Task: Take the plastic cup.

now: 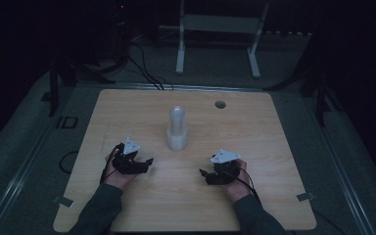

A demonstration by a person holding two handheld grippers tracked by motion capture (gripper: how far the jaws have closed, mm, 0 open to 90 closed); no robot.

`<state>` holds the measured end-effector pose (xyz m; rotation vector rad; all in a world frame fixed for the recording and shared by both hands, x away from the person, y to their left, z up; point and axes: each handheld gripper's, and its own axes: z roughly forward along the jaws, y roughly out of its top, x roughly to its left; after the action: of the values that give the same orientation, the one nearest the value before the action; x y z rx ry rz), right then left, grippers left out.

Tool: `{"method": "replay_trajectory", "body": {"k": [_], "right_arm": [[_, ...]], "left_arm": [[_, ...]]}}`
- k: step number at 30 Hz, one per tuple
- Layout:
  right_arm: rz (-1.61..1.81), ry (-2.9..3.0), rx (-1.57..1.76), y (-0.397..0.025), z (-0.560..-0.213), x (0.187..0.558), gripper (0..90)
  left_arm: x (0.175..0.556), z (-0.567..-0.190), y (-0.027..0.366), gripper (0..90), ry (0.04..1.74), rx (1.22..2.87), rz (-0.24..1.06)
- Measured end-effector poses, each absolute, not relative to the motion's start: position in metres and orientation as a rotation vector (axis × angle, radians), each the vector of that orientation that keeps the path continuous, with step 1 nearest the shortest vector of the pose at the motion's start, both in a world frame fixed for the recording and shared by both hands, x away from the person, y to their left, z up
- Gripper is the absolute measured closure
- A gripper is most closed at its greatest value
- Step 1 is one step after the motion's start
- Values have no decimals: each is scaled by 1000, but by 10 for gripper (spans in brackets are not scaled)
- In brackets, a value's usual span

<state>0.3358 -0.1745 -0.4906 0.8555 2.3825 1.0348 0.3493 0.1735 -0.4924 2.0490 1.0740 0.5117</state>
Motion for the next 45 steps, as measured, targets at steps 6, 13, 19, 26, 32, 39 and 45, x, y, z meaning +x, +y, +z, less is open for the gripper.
{"method": "replay_trajectory", "body": {"k": [6,13,19,26,32,39,45], "right_arm": [[1038,2384,854,-175,-491,335,251],[1035,2384,860,-178,-490,334,251],[1062,2383,847,-177,-483,335,251],[1122,2380,806,-164,-470,339,253],[1143,2366,772,-149,-460,349,276],[1225,2338,816,-143,-453,363,315],[1262,2330,821,-137,-454,376,351]], "left_arm": [[348,-488,174,243,1056,2033,504],[345,-481,169,242,1010,2037,486],[345,-465,173,243,978,2004,480],[354,-433,174,243,924,1980,517],[363,-409,164,243,859,1988,549],[374,-388,151,242,798,1999,565],[383,-377,141,242,767,1997,571]]}}
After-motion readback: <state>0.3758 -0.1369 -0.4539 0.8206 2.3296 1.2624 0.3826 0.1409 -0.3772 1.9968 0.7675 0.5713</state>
